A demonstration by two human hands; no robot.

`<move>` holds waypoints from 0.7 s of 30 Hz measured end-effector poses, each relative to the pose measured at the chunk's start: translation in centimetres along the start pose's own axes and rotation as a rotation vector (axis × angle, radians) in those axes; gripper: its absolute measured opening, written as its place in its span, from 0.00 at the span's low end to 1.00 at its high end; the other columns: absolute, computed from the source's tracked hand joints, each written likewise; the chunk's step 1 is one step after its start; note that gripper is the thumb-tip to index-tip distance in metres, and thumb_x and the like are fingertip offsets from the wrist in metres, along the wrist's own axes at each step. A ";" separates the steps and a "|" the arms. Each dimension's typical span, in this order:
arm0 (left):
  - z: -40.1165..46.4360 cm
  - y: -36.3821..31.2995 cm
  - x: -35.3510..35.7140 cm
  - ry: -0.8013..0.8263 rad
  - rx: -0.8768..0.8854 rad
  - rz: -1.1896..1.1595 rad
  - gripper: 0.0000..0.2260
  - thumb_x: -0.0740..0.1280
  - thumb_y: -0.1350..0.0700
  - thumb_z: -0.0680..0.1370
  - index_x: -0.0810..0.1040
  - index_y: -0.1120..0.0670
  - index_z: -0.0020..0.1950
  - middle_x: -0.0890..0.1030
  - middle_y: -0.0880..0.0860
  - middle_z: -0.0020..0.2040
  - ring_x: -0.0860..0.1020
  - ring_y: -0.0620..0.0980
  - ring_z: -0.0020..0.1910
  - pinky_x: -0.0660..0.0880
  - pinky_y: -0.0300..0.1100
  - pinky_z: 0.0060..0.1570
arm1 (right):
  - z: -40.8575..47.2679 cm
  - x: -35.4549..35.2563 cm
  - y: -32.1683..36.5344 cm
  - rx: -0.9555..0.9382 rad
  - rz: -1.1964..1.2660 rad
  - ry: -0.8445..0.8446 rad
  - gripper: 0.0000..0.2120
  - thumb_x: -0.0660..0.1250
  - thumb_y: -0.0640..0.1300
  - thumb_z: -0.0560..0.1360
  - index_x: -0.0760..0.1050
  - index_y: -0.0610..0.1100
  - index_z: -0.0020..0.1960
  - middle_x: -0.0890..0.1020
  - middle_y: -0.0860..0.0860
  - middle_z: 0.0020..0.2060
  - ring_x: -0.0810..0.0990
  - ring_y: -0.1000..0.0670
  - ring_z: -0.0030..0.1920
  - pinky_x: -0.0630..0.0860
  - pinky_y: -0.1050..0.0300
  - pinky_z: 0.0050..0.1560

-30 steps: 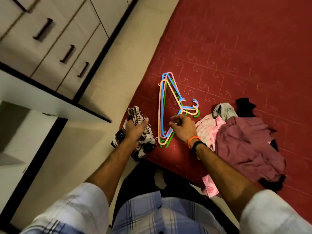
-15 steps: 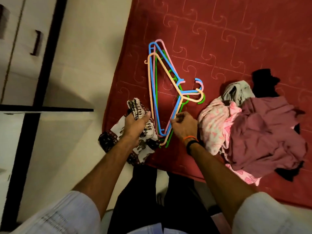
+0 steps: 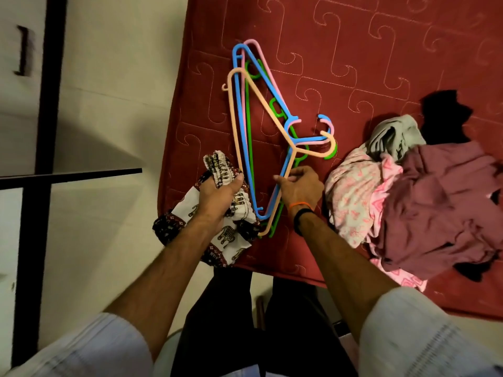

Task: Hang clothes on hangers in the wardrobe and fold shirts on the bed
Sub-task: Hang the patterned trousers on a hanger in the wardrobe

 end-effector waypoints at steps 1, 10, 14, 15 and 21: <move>-0.1 -0.1 -0.1 -0.011 -0.004 -0.010 0.16 0.77 0.53 0.72 0.77 0.53 0.56 0.84 0.53 0.55 0.82 0.54 0.55 0.79 0.55 0.57 | 0.0 -0.1 0.2 -0.023 0.005 0.013 0.14 0.80 0.47 0.66 0.77 0.45 0.45 0.80 0.54 0.34 0.81 0.52 0.40 0.74 0.60 0.43; -1.1 0.0 -0.3 -0.004 0.010 -0.080 0.51 0.81 0.39 0.54 0.69 0.56 0.72 0.79 0.53 0.64 0.79 0.57 0.61 0.76 0.60 0.61 | -2.0 0.2 1.6 -0.122 0.341 0.232 0.14 0.71 0.54 0.75 0.76 0.47 0.56 0.82 0.47 0.35 0.81 0.51 0.29 0.78 0.58 0.33; -1.2 0.3 -0.6 -0.011 0.003 -0.088 0.40 0.82 0.42 0.58 0.75 0.56 0.65 0.83 0.54 0.58 0.82 0.57 0.56 0.78 0.59 0.58 | -2.4 0.3 2.3 -0.192 0.451 0.301 0.10 0.61 0.52 0.82 0.78 0.54 0.59 0.78 0.49 0.27 0.79 0.52 0.28 0.77 0.59 0.30; -1.1 0.4 -0.7 -0.019 0.000 -0.079 0.38 0.82 0.43 0.60 0.76 0.56 0.64 0.84 0.54 0.57 0.83 0.57 0.55 0.78 0.59 0.57 | -2.4 0.4 2.3 -0.185 0.471 0.312 0.10 0.61 0.50 0.82 0.79 0.53 0.58 0.78 0.50 0.28 0.79 0.51 0.30 0.77 0.58 0.30; 1.7 3.3 -1.9 -0.025 0.033 -0.109 0.55 0.83 0.33 0.48 0.72 0.54 0.70 0.80 0.55 0.64 0.80 0.58 0.61 0.77 0.61 0.58 | -2.5 0.6 2.0 -0.129 0.532 0.389 0.08 0.61 0.37 0.81 0.78 0.41 0.54 0.82 0.48 0.35 0.74 0.53 0.28 0.72 0.58 0.30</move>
Point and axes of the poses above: each hand's wrist, its own z-axis towards the middle knuckle, its own x-axis out of the palm, y = z × x, the point moved 8 cm from there along z, towards the middle knuckle
